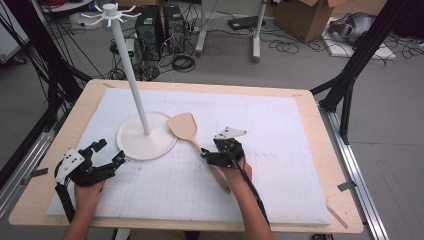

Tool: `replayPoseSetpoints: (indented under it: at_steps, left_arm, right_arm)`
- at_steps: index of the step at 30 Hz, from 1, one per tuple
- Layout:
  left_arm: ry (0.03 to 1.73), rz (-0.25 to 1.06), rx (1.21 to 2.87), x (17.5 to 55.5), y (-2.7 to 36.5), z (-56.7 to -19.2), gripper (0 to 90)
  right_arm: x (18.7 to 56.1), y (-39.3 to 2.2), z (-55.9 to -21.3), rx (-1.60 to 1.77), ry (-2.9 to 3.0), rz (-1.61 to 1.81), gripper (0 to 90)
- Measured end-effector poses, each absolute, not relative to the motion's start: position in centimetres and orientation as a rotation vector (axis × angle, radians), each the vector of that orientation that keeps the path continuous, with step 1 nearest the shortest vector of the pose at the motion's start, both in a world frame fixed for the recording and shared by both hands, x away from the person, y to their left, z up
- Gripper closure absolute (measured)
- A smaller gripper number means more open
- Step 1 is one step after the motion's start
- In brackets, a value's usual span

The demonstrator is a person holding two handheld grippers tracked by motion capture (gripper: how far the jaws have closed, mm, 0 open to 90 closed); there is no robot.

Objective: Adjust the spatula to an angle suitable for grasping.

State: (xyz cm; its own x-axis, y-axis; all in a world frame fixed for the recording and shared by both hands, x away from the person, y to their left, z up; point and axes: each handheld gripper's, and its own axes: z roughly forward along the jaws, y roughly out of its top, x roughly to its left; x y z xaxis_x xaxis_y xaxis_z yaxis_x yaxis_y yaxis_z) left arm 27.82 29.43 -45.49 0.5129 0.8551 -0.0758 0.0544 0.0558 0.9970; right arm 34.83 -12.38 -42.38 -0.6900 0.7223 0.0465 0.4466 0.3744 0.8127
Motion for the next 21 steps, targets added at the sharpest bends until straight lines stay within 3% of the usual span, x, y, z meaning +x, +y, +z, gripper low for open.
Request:
replayPoseSetpoints:
  at_steps: [8,17,21]
  left_arm:
    - [0.863,0.737,1.398,27.9,29.4,-45.5,16.3]
    - [0.864,0.735,1.397,27.9,29.4,-45.5,16.5]
    - [0.865,0.736,1.399,27.9,29.4,-45.5,16.5]
  right_arm:
    - [36.5,-10.2,-43.4,1.038,2.421,1.138,49.2]
    - [37.4,-9.4,-44.2,1.109,2.503,1.107,70.5]
    - [37.4,-9.4,-44.2,1.154,2.492,1.115,72.9]
